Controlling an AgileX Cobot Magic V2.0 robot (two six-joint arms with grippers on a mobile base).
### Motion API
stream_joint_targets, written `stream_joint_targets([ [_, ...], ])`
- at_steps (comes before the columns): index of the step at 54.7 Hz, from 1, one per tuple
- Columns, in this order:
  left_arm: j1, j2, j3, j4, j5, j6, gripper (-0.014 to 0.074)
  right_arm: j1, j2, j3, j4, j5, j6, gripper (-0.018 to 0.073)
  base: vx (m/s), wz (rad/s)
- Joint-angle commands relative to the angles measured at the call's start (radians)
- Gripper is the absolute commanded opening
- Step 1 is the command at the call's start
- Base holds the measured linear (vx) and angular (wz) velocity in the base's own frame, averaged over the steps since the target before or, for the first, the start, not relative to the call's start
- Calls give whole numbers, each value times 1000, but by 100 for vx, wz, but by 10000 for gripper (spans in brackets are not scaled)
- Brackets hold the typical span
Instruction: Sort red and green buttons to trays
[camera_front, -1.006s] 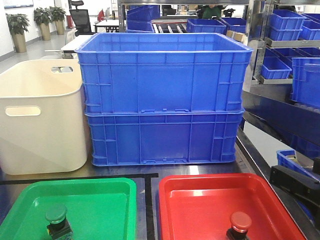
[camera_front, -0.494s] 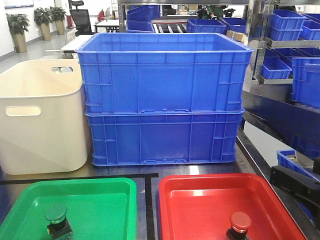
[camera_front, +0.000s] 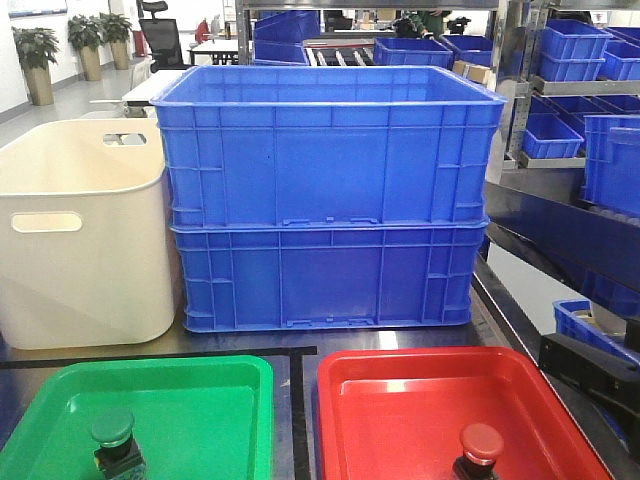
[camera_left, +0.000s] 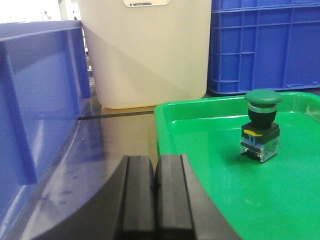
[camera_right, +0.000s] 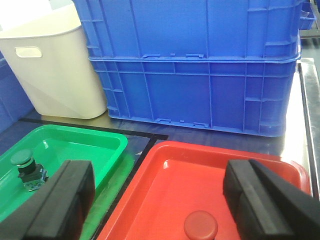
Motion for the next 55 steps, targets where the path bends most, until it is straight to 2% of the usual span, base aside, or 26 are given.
stream_joint_targets([
  [1, 3, -31, -17, 1, -64, -6, -7, -4, -4, -34, 11, -71, -4, 592, 0, 0],
  [50, 3, -26, -17, 1, -56, -7, -7, -4, -6, -34, 8, -64, -4, 592, 0, 0],
  [55, 3, -26, -17, 1, -56, -7, -7, -4, -27, -34, -58, -65, 27, 567, 0, 0],
])
